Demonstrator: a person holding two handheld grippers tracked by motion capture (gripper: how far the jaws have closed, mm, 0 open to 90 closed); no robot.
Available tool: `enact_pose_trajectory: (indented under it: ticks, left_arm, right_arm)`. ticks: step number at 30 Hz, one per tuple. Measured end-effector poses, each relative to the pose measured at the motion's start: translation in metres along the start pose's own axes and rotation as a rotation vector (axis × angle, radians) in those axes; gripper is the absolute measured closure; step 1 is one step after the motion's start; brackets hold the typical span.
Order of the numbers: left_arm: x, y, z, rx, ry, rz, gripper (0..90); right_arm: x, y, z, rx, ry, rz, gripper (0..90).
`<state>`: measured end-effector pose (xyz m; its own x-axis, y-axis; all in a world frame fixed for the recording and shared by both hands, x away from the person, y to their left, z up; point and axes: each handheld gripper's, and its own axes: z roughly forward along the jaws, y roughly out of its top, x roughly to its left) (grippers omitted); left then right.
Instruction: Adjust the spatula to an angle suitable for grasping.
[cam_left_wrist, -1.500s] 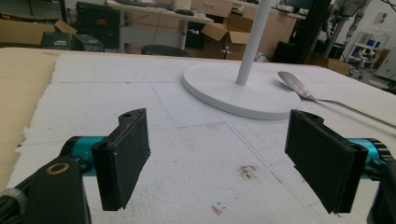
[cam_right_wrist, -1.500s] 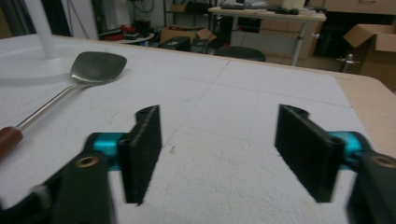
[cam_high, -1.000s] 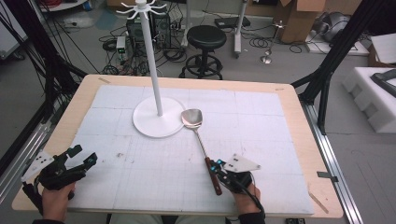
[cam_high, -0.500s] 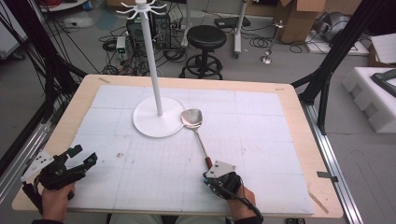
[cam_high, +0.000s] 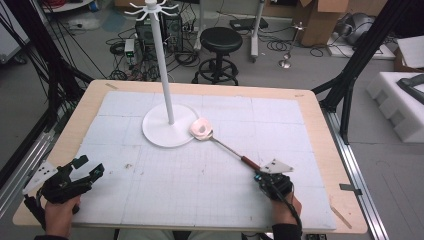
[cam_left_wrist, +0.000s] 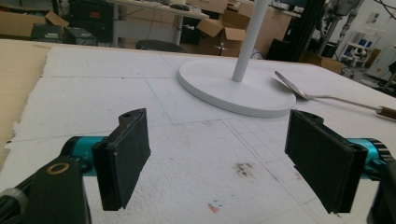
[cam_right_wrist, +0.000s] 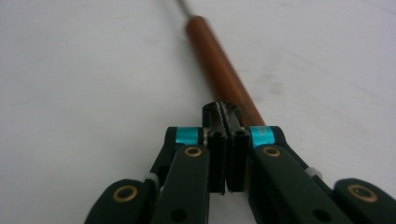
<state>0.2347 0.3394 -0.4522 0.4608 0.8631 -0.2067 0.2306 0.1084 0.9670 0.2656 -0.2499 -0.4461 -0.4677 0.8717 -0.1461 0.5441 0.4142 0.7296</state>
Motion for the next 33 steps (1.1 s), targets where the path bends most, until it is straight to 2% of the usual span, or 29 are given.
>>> enact_pose_trajectory:
  ticks: [3, 5, 9, 12, 15, 17, 20, 21, 22, 23, 26, 29, 33]
  left_arm:
    - [0.0, 0.0, 0.0, 0.0, 0.001, 0.0, 22.4]
    - [0.0, 0.0, 0.0, 0.001, 0.003, -0.003, 22.4]
    - [0.0, 0.0, 0.001, 0.005, 0.004, -0.005, 22.4]
    - [0.0, 0.0, 0.0, 0.004, 0.002, -0.004, 22.5]
    - [0.0, 0.0, 0.0, 0.004, 0.002, -0.006, 22.4]
    - [0.0, 0.0, 0.0, 0.003, 0.001, -0.006, 22.5]
    - [0.0, 0.0, 0.0, 0.003, -0.001, -0.005, 22.5]
    - [0.0, 0.0, 0.0, 0.003, -0.001, -0.005, 22.5]
    - [0.0, 0.0, 0.0, 0.002, -0.001, -0.006, 22.5]
    - [0.001, 0.0, 0.0, 0.003, -0.002, -0.005, 22.5]
    - [0.001, 0.0, 0.0, 0.003, -0.004, -0.006, 22.5]
    - [0.001, 0.0, 0.0, 0.002, -0.006, -0.008, 22.5]
    - [0.001, 0.0, 0.0, 0.003, -0.009, -0.009, 22.5]
  right_arm:
    - [-0.024, -0.001, 0.004, -0.009, -0.073, 0.108, 89.6]
    - [-0.029, 0.005, 0.004, -0.027, -0.068, 0.16, 89.6]
    - [-0.016, 0.031, 0.008, -0.083, -0.016, 0.136, 89.6]
    - [-0.004, 0.053, 0.02, -0.11, 0.028, 0.127, 89.6]
    - [0.007, 0.077, 0.034, -0.127, 0.048, 0.118, 89.6]
    - [0.013, 0.092, 0.047, -0.121, 0.049, 0.116, 89.6]
    - [0.016, 0.111, 0.07, -0.079, 0.035, 0.135, 89.5]
    - [0.016, 0.111, 0.07, -0.079, 0.035, 0.135, 89.5]
    - [0.017, 0.12, 0.082, -0.064, 0.008, 0.154, 89.5]
    - [0.018, 0.124, 0.089, -0.058, 0.006, 0.167, 89.5]
    - [0.024, 0.133, 0.106, -0.017, -0.004, 0.163, 89.5]
    - [0.029, 0.137, 0.12, 0.032, 0.012, 0.171, 89.4]
    - [0.034, 0.138, 0.13, 0.063, 0.062, 0.18, 89.4]
